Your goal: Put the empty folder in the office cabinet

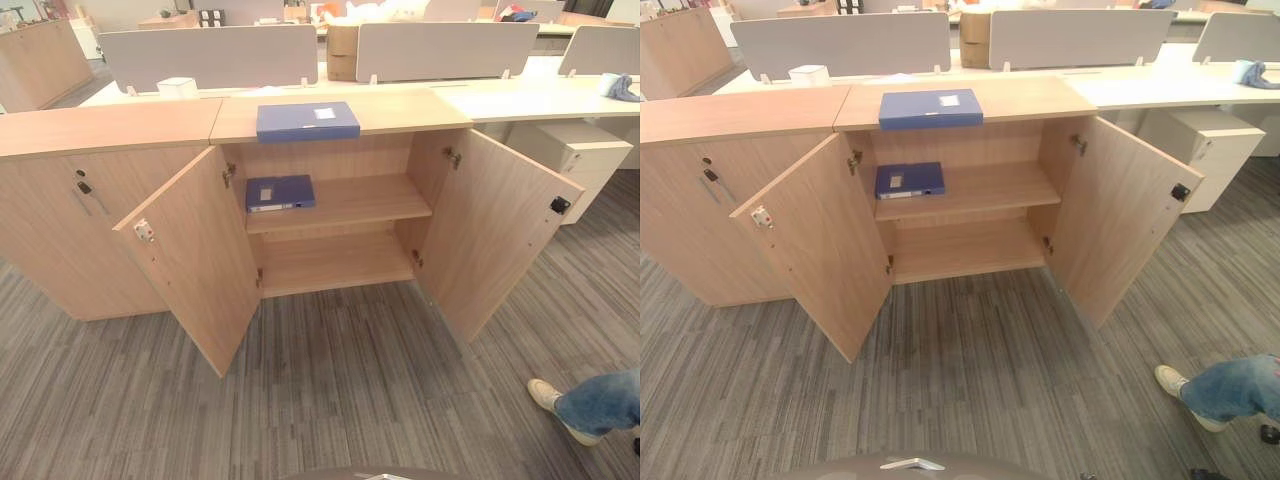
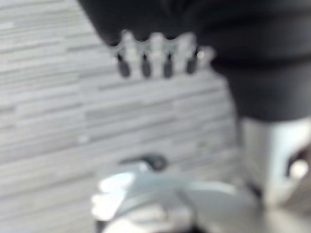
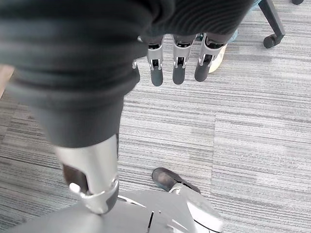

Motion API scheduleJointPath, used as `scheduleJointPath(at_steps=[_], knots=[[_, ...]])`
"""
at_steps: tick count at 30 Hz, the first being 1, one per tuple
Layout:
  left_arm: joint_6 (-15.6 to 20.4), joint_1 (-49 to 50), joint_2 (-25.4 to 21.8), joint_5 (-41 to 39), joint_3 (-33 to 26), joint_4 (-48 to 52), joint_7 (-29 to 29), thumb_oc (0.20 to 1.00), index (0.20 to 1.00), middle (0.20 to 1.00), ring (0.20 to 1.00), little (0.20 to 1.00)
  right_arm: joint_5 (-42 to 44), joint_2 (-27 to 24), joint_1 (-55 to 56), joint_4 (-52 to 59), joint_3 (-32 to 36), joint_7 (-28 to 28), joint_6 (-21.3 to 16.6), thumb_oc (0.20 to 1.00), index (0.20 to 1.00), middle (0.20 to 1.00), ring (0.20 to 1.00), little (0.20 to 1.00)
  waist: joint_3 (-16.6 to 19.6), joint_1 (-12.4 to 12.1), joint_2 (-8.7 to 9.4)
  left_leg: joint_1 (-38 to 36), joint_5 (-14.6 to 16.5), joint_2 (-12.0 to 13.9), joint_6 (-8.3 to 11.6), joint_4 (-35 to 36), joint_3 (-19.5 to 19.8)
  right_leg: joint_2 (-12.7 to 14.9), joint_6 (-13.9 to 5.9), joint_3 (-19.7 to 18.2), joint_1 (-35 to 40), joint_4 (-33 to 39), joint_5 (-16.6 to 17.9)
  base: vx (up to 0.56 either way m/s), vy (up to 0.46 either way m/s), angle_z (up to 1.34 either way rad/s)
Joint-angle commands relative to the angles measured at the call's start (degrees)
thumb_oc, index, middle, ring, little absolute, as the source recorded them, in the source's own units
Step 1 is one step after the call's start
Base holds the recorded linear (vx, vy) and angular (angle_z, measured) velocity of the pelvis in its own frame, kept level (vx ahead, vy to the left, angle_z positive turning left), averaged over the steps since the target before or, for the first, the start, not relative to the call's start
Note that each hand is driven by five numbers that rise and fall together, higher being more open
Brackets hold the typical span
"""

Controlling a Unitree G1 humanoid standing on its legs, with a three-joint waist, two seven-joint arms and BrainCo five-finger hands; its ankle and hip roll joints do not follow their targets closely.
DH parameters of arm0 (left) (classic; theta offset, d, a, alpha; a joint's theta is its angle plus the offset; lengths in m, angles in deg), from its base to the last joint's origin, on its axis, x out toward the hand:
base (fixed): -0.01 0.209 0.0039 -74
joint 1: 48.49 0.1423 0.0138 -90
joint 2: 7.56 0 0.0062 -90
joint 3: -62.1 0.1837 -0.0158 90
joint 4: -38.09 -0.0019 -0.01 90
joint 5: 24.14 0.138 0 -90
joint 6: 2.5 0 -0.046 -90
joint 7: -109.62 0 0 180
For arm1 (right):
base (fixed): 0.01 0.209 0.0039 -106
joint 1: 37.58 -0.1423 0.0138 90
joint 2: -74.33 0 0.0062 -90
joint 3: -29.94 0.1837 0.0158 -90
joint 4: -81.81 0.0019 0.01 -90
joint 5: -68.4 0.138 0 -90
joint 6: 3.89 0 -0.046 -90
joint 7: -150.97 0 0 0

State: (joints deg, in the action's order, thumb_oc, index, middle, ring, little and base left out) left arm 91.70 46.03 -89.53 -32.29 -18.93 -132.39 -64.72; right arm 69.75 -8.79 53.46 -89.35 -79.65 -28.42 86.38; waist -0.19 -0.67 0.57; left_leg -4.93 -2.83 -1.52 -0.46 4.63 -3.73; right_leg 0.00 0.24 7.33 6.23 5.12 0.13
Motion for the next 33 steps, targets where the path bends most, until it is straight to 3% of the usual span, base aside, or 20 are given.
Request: scheduleJointPath(at_steps=[1,33], knots=[[0.05,-2.55,0.73,0.62,0.51,-2.57,0.37,1.000,1.000,1.000,1.000,1.000,-0.96,-0.49,-3.44,-3.36,-1.49,0.58,-0.11,1.000,1.000,1.000,1.000,1.000,0.59,-0.52,0.85,-1.68,6.77,1.19,1.62,0.37,2.01,3.97,-4.58,0.36,-0.43,-0.12,0.03,0.00,0.000,0.00],[-0.42,-1.98,-1.00,1.37,-0.89,-3.23,-0.73,1.000,1.000,1.000,1.000,1.000,-0.03,-2.41,-4.08,-4.23,0.89,0.37,0.09,1.000,1.000,1.000,1.000,1.000,-0.76,-0.71,0.24,-1.73,6.72,2.27,2.55,0.37,2.52,2.82,-3.82,1.88,-0.17,-0.49,-1.43,0.01,-0.013,0.02]])
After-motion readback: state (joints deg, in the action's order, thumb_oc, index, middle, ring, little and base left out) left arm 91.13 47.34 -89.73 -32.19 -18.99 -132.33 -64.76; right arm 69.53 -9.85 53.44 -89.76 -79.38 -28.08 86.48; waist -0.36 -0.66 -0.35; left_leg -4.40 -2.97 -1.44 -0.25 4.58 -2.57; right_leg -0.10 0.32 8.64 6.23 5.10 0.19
